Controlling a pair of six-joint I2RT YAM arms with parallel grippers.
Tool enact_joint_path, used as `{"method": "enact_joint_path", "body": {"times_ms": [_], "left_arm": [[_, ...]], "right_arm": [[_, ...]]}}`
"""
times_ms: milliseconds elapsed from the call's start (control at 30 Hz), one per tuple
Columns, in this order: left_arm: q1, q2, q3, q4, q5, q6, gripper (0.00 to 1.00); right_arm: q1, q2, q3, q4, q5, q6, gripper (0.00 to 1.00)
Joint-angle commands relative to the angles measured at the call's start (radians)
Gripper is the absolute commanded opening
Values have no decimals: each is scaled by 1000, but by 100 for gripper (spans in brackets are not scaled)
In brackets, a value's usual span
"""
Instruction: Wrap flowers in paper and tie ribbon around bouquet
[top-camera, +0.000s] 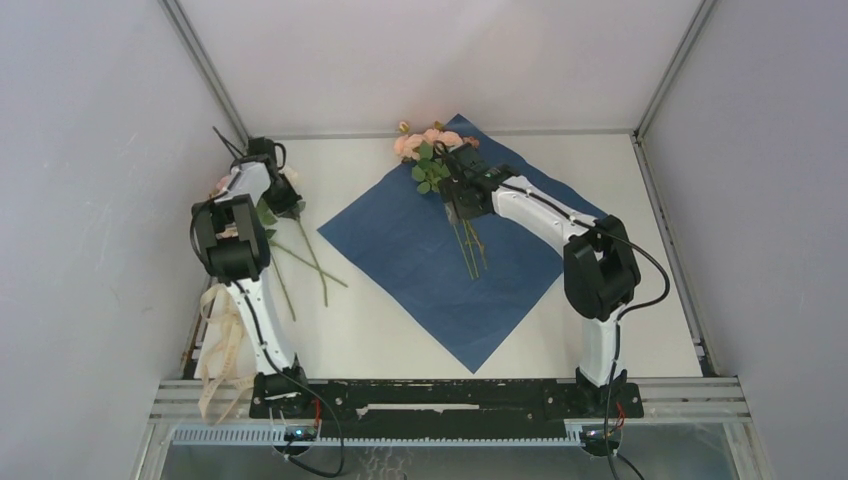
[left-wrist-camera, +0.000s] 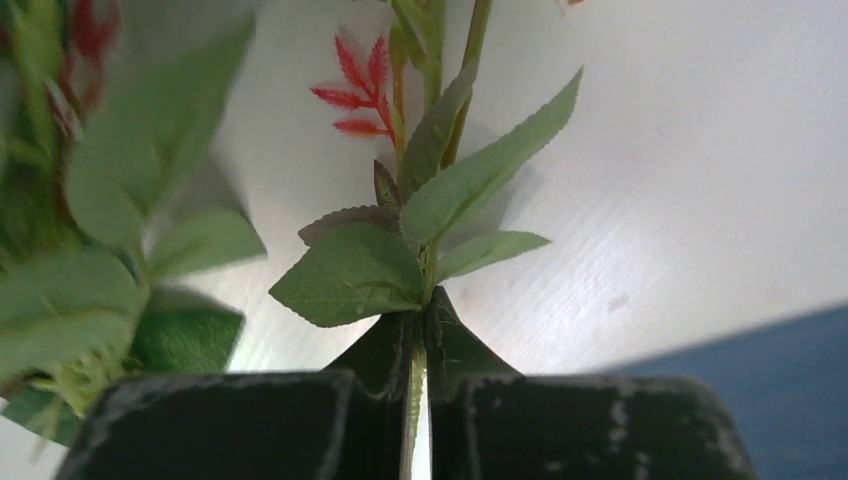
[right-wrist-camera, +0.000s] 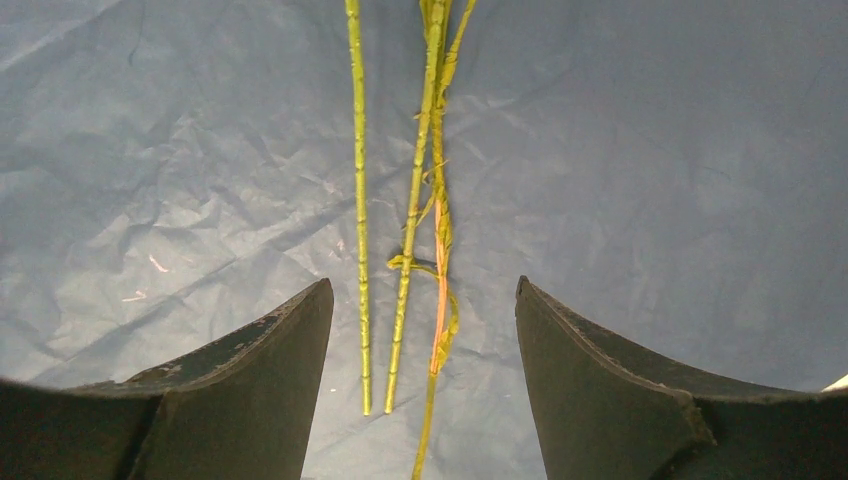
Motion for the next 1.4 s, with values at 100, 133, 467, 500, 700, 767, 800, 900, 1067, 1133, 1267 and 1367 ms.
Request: {"method": "enact_joint_path", "body": {"times_ms": [100, 133, 467, 500, 700, 767, 800, 900, 1067, 1133, 1267, 1367], "left_arm": [[46, -420, -356, 241, 354, -114, 1], [45, -485, -408, 294, 394, -134, 1], [-60, -885, -686, 432, 491, -172, 1], [-74, -911, -713, 447, 492, -180, 1], [-105, -1015, -770, 490, 566, -242, 1], [-105, -1031, -773, 474, 586, -254, 1], [-105, -1037, -773, 457, 590, -257, 1], [-106, -1047, -793, 421, 604, -277, 1], [-96, -1021, -774, 312, 433, -215, 32], [-58, -981, -726, 231, 294, -159, 62], [60, -851, -669, 183, 45, -53, 87], [141, -732, -629, 191, -48, -35, 100]], "right_arm": [[53, -140, -20, 119, -88, -11, 78], [75, -150, -25, 156, -124, -16, 79], [284, -44, 54, 615, -586, 165, 100], [291, -11, 81, 634, -599, 196, 99], [314, 162, 191, 618, -522, 296, 96], [313, 181, 186, 605, -484, 301, 91], [312, 184, 181, 604, -484, 301, 82], [312, 185, 176, 584, -514, 278, 22], [266, 77, 54, 570, -467, 230, 0], [219, 17, 9, 536, -409, 187, 0], [113, -18, 19, 364, -273, 36, 0], [49, 16, 61, 231, -138, -43, 0]]}}
